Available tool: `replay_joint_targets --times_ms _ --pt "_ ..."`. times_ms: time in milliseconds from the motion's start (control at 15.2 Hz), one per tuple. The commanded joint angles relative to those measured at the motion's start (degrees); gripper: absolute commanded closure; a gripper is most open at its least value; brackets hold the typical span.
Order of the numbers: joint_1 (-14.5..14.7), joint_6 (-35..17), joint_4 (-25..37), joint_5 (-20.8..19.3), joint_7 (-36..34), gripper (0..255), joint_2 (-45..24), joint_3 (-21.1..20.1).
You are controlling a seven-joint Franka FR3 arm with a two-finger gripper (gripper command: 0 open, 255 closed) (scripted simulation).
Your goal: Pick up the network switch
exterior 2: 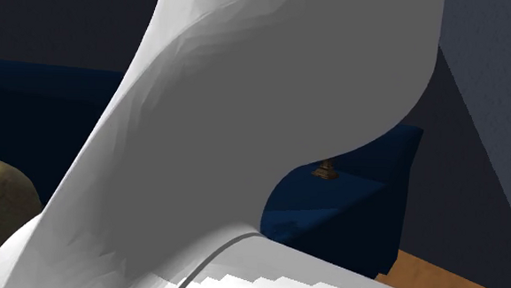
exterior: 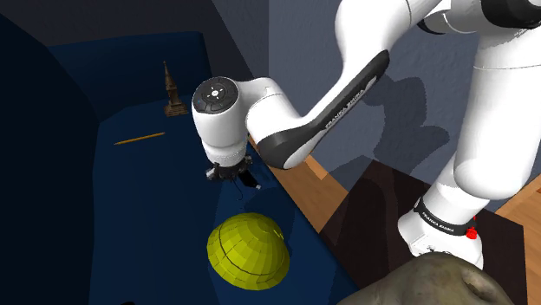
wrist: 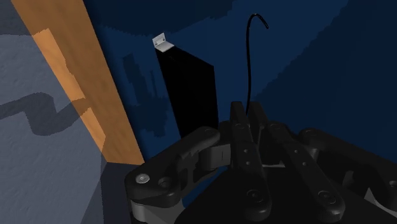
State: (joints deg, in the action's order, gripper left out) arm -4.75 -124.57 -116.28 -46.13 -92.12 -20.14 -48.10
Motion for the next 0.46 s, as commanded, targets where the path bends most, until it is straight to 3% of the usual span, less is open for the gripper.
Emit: replay_joint_targets --times_ms 0,396 --pt "-0.6 0.7 0.2 1.4 1.2 255 1.2 -0.7" --pt "-1.7 2.1 0.9 4.2 3.6 255 3.4 -2.0"
